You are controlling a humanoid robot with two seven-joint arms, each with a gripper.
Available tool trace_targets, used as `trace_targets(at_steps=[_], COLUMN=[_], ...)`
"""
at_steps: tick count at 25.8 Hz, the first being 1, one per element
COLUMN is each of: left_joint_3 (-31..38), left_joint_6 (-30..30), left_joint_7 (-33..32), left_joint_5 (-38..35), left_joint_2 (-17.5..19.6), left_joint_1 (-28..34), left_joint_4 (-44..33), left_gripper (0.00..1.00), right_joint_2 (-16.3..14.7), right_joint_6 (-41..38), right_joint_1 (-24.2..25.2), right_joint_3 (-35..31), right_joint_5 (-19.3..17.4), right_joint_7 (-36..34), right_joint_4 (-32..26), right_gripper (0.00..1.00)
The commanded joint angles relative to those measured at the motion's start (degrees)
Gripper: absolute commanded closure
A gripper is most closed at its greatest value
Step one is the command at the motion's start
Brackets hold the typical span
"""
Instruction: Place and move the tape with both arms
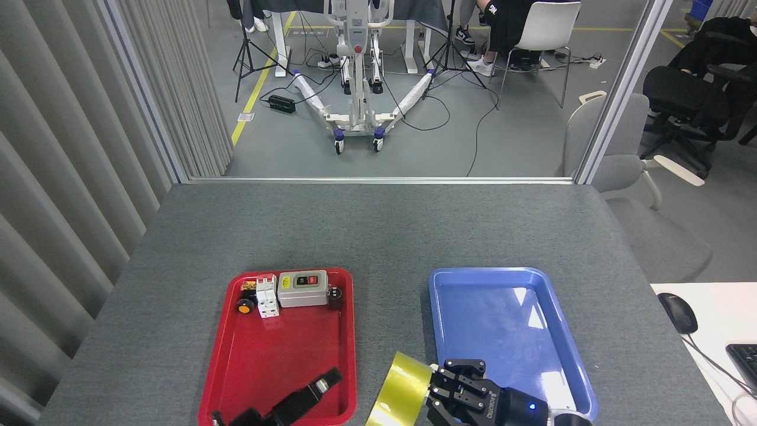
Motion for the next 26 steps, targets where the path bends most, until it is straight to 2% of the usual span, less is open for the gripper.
trace_targets(at_steps=[1, 4, 5, 6, 7, 8, 10, 12, 15, 16, 18, 22, 24, 26], left_joint_3=[5.84, 6.11, 6.02, 5.93, 5.84, 5.75, 4.08, 0.39, -6.81, -8.75, -10.51, -10.94, -10.86, -10.77], left_joint_6=[-1.23, -1.14, -0.88, -0.26, 0.97, 2.99, 6.33, 10.55, 25.05, 29.44, 33.66, 33.49, 33.49, 33.75], left_joint_7=[26.26, 58.94, 67.99, 73.63, 74.33, 72.4, 65.02, 59.04, 56.49, 55.88, 54.21, 53.24, 53.24, 53.24], left_joint_5=[-18.15, -42.49, -48.55, -52.51, -54.36, -55.06, -55.15, -54.89, -55.42, -55.68, -56.12, -56.12, -56.12, -56.03], left_joint_2=[1.08, 2.48, 2.22, 1.87, 1.08, 0.11, -1.65, -1.82, -1.38, -1.21, -0.77, -0.59, -0.59, -0.33], left_joint_1=[-4.08, -4.09, -3.65, -2.77, -0.92, 1.19, 4.09, 5.32, 5.67, 5.41, 5.14, 5.5, 5.32, 4.79], left_joint_4=[3.5, 3.58, 3.23, 2.09, -0.1, -2.48, -5.73, -8.46, -8.99, -8.99, -8.99, -8.9, -8.72, -8.37], left_gripper=[0.0, 0.0, 0.0, 0.0, 0.0, 0.0, 0.0, 0.0, 0.0, 0.0, 0.0, 0.0, 0.0, 0.0], right_joint_2=[1.62, 8.12, 10.23, 12.25, 14.19, 16.38, 20.43, 22.98, 24.56, 24.3, 22.89, 13.49, 11.03, 10.41], right_joint_6=[0.05, 0.05, 0.05, 0.05, 1.19, 3.74, 8.4, 12.79, 22.11, 25.71, 31.08, 41.35, 45.75, 47.95], right_joint_1=[1.44, 2.58, 2.58, 2.5, 2.5, 2.32, 1.35, -1.2, -4.71, -5.41, -6.73, -8.23, -10.25, -11.65], right_joint_3=[-9.7, -20.6, -23.41, -25.96, -28.33, -30.71, -35.45, -39.15, -39.67, -39.32, -36.68, -26.67, -22.01, -20.34], right_joint_5=[-0.02, -0.02, -0.02, 0.07, 0.51, 1.82, 5.61, 10.79, 17.29, 18.61, 19.49, 18.7, 17.82, 17.47], right_joint_7=[1.77, 5.72, 7.65, 9.94, 12.66, 15.65, 20.93, 25.85, 32.35, 33.76, 35.43, 36.05, 37.19, 39.82], right_joint_4=[-0.04, 0.05, 0.05, 0.05, 0.05, 0.05, 0.23, 0.75, 3.83, 4.8, 7.43, 13.5, 15.78, 17.8], right_gripper=[0.78, 0.78, 0.78, 0.78, 0.78, 0.78, 0.78, 0.78, 0.83, 0.83, 0.84, 0.82, 0.81, 0.81])
